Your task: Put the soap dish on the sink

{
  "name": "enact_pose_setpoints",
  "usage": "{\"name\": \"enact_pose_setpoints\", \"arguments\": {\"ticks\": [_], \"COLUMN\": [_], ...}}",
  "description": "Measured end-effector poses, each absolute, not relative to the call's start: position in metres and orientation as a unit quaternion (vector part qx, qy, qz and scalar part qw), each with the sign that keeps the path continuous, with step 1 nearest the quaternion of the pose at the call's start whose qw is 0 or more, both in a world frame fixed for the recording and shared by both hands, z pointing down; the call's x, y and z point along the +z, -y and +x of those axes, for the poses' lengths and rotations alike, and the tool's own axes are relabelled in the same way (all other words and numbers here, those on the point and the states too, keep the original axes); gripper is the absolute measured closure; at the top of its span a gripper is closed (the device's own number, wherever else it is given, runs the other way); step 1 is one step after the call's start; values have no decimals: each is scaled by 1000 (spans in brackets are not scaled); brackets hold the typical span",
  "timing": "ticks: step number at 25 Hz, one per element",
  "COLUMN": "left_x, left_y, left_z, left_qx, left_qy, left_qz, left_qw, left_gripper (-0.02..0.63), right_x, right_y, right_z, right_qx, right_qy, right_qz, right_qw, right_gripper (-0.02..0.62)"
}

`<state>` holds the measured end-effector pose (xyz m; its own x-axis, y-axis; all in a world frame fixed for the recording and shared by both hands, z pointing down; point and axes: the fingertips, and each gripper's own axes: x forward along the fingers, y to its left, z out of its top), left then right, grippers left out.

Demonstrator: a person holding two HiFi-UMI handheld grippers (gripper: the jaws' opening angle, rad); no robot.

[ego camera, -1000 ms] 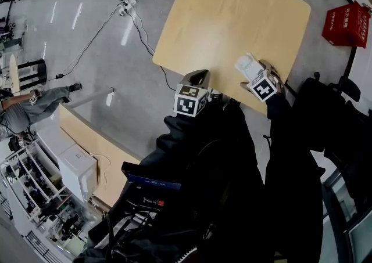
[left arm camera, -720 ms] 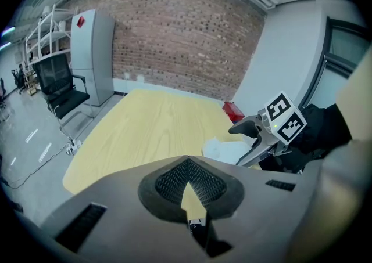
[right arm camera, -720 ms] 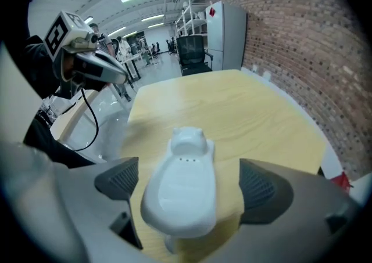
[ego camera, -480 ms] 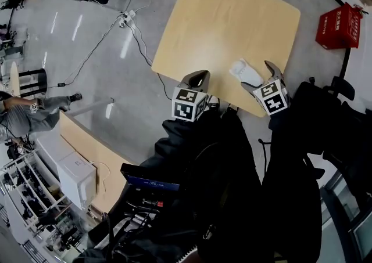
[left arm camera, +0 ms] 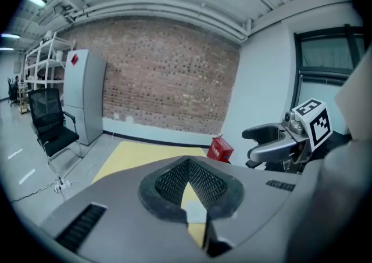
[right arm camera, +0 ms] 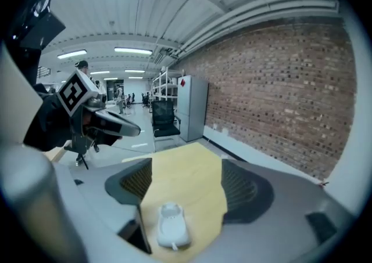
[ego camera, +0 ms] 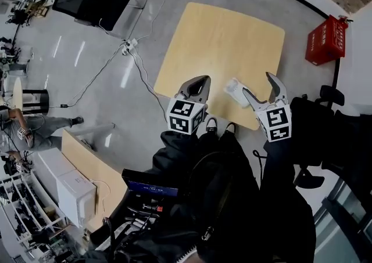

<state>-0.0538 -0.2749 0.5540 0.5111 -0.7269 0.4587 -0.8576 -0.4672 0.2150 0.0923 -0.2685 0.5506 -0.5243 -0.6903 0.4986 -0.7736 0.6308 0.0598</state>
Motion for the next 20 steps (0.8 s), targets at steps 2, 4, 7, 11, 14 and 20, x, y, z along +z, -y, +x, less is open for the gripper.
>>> {"name": "enact_pose_setpoints", "arguments": {"ticks": [2, 4, 7, 11, 14, 20], "left_x": [535, 518, 490, 458, 446, 419], "left_y": [276, 277, 277, 274, 272, 267], "left_z": [-50, -45, -36, -26, -18, -11], "left_qx": [137, 123, 104, 81, 72, 55], "left_qy": [468, 467, 462, 455, 451, 446], "left_qz": [849, 856, 866, 876, 880, 888], "left_qw": [201, 185, 162, 141, 129, 99], "left_gripper": [604, 604, 604, 604, 604, 604], "right_x": [529, 509, 475, 431, 410, 374], "right_y": [266, 263, 258, 251, 245, 234], "right_z": [97, 103, 115, 126, 129, 123], "right_qx": [79, 65, 43, 33, 16, -18], "right_qy": [866, 860, 848, 839, 833, 828], "right_qz": [440, 460, 495, 528, 541, 552], "right_qw": [224, 211, 185, 129, 112, 93], "right_gripper": [244, 317, 454, 505, 545, 586]}}
